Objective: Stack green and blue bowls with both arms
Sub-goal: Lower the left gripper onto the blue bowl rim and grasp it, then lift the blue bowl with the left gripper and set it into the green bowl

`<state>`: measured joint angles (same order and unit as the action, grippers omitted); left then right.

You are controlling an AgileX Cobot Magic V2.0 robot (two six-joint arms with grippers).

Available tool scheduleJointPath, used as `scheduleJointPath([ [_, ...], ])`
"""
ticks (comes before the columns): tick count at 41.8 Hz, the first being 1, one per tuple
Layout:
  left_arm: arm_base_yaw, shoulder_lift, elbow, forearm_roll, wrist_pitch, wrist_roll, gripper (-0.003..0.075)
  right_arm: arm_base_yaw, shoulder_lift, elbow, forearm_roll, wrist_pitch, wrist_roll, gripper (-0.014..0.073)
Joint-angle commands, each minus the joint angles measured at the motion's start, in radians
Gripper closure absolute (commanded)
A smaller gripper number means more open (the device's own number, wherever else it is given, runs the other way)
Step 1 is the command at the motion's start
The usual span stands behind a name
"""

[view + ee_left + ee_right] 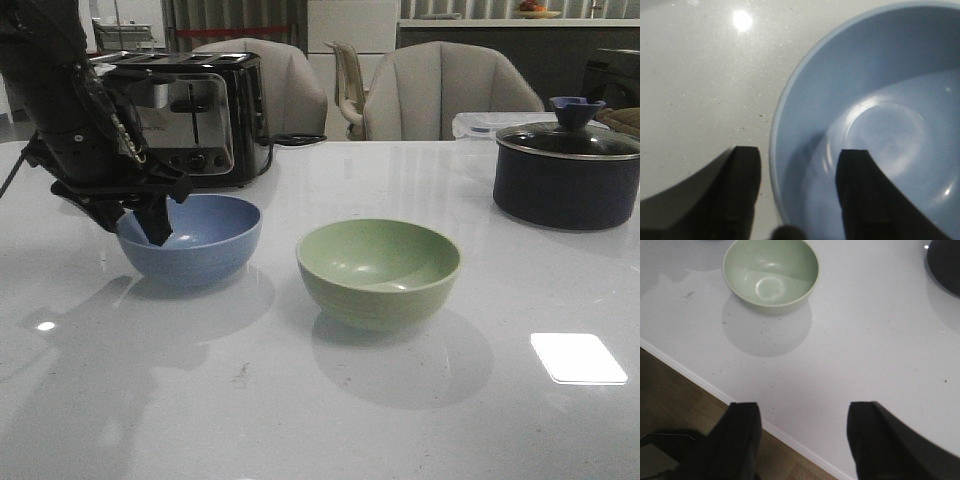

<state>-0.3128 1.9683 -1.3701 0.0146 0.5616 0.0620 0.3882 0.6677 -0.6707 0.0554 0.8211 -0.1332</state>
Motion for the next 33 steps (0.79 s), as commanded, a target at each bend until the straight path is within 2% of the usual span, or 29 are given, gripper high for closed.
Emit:
scheduleJointPath([
  [1,-0.008,-0.050,-0.037,0.021,-0.048,-0.009,0.0486,-0.001,-0.003,-0.026,-0.005,-0.060,-0.006,0.0101],
  [8,-0.008,-0.050,-0.041,0.044,-0.041,-0.009,0.0623,-0.001,-0.003,-0.026,-0.005,-0.060,-0.006,0.0101],
  [27,0.009,-0.171,-0.152,0.035,0.115,-0.009,0.0618,-0.001,-0.003,-0.026,-0.005,-0.060,-0.006,0.0101],
  [33,0.008,-0.241,-0.166,-0.038,0.123,-0.007,0.0618,-0.001,-0.003,-0.026,-0.005,-0.060,-0.006,0.0101],
])
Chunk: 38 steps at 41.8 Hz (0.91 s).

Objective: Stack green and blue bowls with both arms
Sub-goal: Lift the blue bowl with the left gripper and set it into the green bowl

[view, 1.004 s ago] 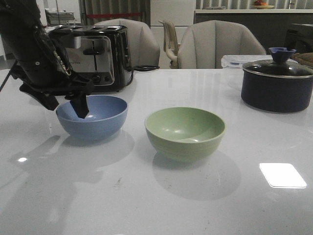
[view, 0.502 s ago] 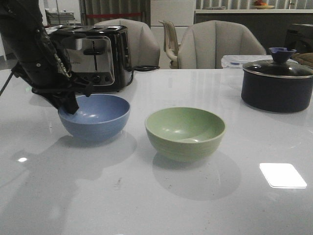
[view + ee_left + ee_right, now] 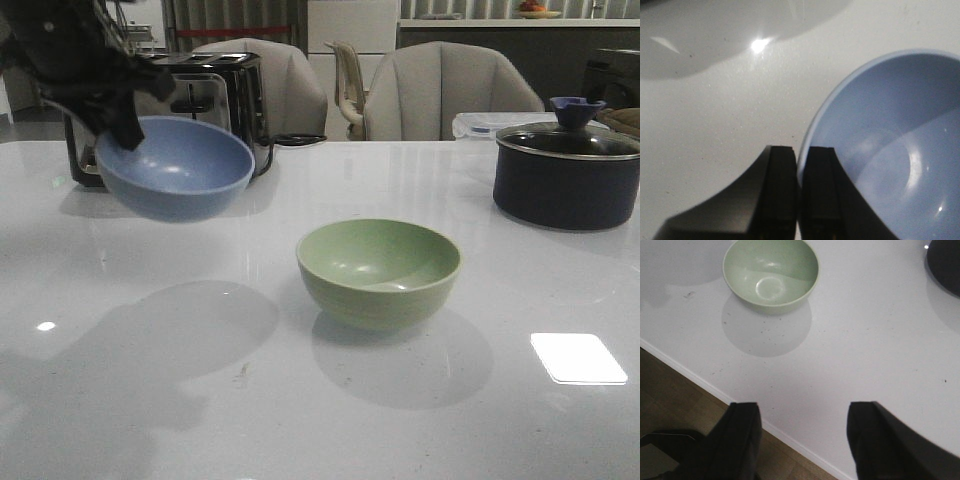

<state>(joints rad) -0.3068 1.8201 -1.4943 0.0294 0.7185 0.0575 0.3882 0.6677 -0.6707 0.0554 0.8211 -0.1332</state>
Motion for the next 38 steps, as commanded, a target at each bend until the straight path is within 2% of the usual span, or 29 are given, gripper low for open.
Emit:
scheduleJointPath([
  [1,0.002,-0.102,-0.041,-0.072,-0.034,0.003,0.0618,-0.001,-0.003,-0.026,-0.005,-0.060,-0.006,0.0101],
  [12,-0.065,-0.132,-0.041,-0.398,0.002,0.152,0.0618,-0.001,-0.003,-0.026,-0.005,-0.060,-0.006,0.0101],
  [27,-0.253,-0.013,-0.041,-0.419,-0.120,0.155,0.0618,-0.001,-0.003,-0.026,-0.005,-0.060,-0.006,0.0101],
  [38,-0.275,0.090,-0.041,-0.467,-0.180,0.153,0.0599,-0.001,-0.003,-0.026,-0.005,-0.060,-0.006,0.0101],
])
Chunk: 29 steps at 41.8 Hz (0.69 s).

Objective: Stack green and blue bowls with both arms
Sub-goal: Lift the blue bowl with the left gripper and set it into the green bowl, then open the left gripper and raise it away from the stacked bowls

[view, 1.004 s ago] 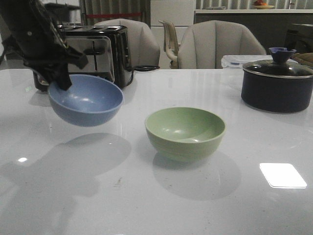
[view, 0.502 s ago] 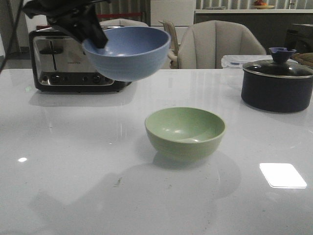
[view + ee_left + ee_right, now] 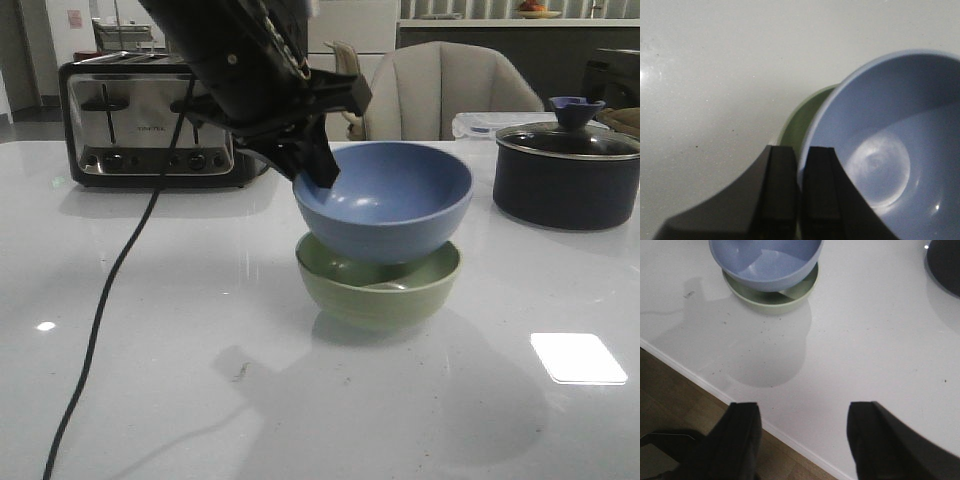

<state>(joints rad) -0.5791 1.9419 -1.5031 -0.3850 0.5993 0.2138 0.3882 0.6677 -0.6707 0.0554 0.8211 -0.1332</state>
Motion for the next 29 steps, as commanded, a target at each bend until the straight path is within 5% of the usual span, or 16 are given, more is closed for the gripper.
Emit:
scheduleJointPath([
  [1,-0.003,-0.027,-0.032,-0.052,-0.055,-0.003,0.0576,-0.001,-0.003,-0.026,-0.005,-0.060,-0.006,0.0101],
  [12,-0.003,-0.015,-0.032,-0.053,-0.047,-0.003,0.0220,-0.001,-0.003,-0.026,-0.005,-0.060,-0.006,0.0101],
  [29,-0.004,-0.291,-0.025,0.001,0.081,-0.001,0.0232,-0.001,-0.003,-0.026,-0.005,-0.060,-0.006,0.0101],
])
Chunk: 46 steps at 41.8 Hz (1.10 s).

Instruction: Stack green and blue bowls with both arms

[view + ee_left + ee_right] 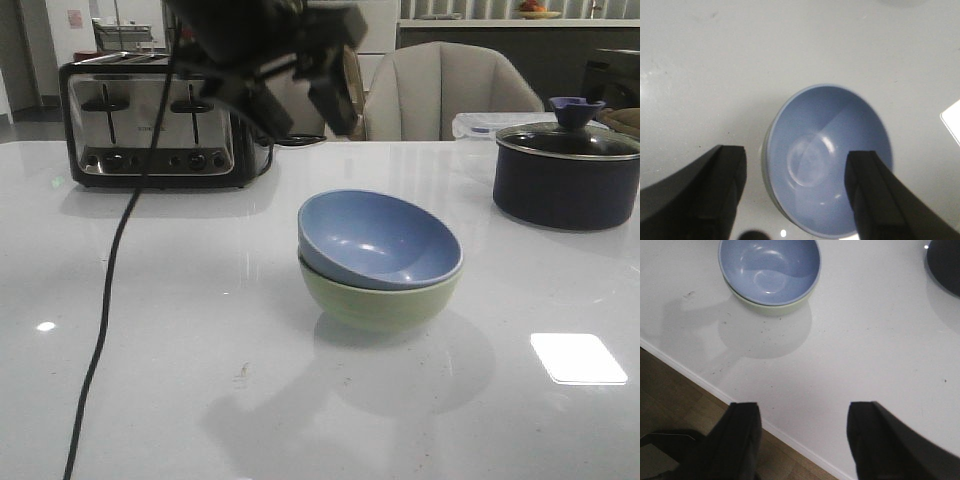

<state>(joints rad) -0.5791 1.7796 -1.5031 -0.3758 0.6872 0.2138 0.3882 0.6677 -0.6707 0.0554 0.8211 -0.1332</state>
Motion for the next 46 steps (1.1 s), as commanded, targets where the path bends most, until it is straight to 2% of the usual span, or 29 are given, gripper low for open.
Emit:
scheduleJointPath([
  [1,-0.003,-0.150,-0.019,-0.008,-0.001,0.001,0.0232,-0.001,-0.003,-0.026,-0.005,-0.060,-0.006,0.0101],
  [10,-0.005,-0.383,0.121,-0.007,0.012,0.051,0.0232,-0.001,-0.003,-0.026,-0.005,-0.060,-0.006,0.0101],
  [28,-0.005,-0.826,0.530,0.079,0.016,0.057,0.0232,-0.001,-0.003,-0.026,-0.005,-0.063,-0.006,0.0101],
  [37,-0.005,-0.991,0.690,0.083,0.016,0.057,0.0232,-0.001,-0.003,-0.026,-0.005,-0.062,-0.006,0.0101],
  [46,-0.003,-1.079,0.774,0.140,0.016,0.057,0.0232,-0.001,-0.003,-0.026,-0.005,-0.056,-0.006,0.0101],
])
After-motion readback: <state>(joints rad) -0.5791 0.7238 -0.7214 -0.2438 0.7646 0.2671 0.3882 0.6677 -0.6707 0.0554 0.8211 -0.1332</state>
